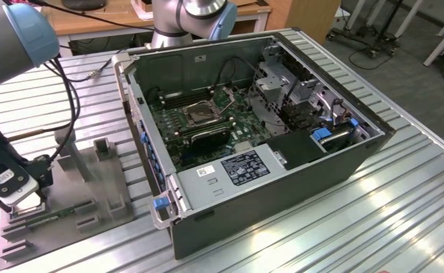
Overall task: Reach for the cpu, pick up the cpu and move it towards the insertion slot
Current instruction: 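Pick up the cpu and move it towards the insertion slot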
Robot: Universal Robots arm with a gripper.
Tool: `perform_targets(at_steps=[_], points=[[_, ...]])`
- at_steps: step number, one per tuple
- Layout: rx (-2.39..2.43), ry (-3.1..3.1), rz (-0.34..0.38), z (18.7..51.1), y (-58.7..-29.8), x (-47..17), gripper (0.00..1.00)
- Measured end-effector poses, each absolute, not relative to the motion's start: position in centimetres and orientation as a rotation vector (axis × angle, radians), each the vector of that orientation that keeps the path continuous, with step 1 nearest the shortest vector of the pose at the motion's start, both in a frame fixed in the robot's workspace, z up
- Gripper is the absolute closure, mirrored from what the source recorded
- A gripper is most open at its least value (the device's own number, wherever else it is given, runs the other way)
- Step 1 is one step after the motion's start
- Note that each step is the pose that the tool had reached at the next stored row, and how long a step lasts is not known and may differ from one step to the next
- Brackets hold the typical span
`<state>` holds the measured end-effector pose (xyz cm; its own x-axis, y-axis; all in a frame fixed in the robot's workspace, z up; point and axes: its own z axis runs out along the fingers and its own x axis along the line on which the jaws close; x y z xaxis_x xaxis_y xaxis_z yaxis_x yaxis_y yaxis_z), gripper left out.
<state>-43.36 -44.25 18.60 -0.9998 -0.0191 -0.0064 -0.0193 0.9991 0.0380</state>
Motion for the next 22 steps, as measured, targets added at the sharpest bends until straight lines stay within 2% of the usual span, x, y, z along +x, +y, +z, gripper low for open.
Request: perform_targets(at_steps=[22], points=[[-0.03,3.135,0.062,18.44,-44.07,-43.49,0.39]])
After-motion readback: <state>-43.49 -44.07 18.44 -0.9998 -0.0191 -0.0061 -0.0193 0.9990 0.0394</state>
